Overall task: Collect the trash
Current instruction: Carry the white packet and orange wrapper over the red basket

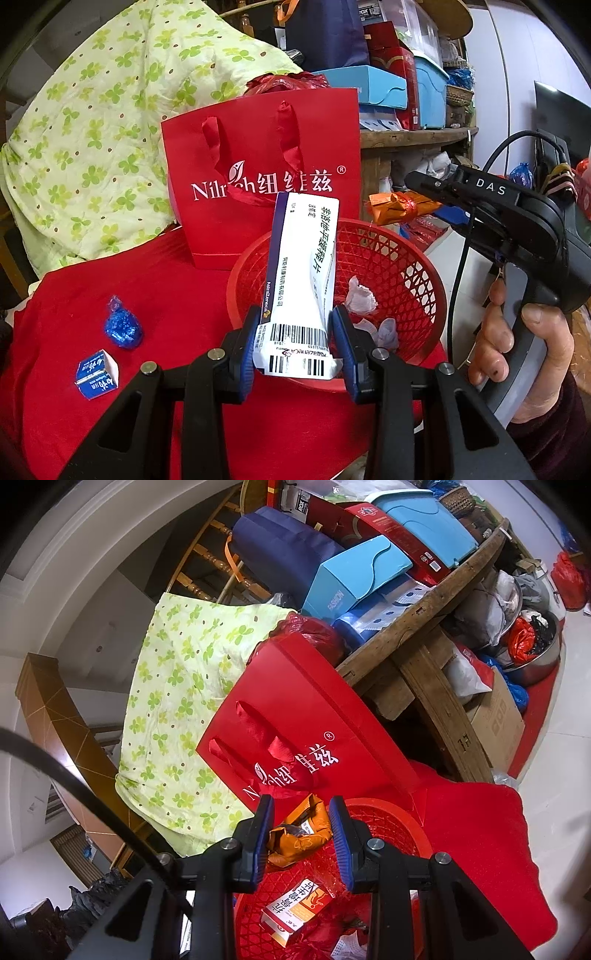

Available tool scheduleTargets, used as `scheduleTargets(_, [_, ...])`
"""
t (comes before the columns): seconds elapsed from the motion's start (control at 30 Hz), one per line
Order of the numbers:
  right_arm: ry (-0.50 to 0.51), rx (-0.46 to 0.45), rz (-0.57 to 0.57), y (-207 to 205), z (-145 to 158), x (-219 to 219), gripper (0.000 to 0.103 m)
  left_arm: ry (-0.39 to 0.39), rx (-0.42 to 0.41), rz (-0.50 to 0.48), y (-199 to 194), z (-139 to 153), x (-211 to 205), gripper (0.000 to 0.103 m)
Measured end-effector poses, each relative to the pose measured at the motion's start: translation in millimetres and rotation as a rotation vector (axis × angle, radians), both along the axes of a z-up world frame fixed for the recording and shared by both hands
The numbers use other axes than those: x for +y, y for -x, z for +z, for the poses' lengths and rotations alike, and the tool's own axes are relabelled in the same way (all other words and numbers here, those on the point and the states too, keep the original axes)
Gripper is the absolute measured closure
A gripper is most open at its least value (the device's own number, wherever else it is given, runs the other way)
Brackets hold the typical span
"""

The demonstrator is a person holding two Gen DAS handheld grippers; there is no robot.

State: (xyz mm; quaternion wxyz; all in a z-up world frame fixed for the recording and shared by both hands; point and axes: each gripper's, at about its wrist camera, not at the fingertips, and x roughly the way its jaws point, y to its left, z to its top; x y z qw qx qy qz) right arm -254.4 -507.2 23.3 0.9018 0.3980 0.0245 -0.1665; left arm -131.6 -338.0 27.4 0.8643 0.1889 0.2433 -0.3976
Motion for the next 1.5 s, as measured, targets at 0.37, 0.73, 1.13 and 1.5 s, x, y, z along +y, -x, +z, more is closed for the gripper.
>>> scheduleTargets(0.37, [0.0,0.004,-0.004,-2.6,0.5,1.2,0.07,0.024,0.027,0.088,-21.5,-3.7,31.6,0.063])
scheduleTargets(0.73, [0.039,0.001,0.043,-26.5,11.2,28.7,0.07,0.049,0.021,0.09,-29.6,0.4,48.7,0.063])
scheduleTargets(1.13, [0.089,-0.011,0.15,-64.7,24.6,74.6,0.07,0.059,0.018,0.25,-63.5,-5.7,101.5,0.063])
scheduleTargets(1.5, [0.28,-0.024,0.283,-98.4,39.5,149.5,0.07,0.103,0.003,0.346,-74.1,-1.1,145.2,0.063])
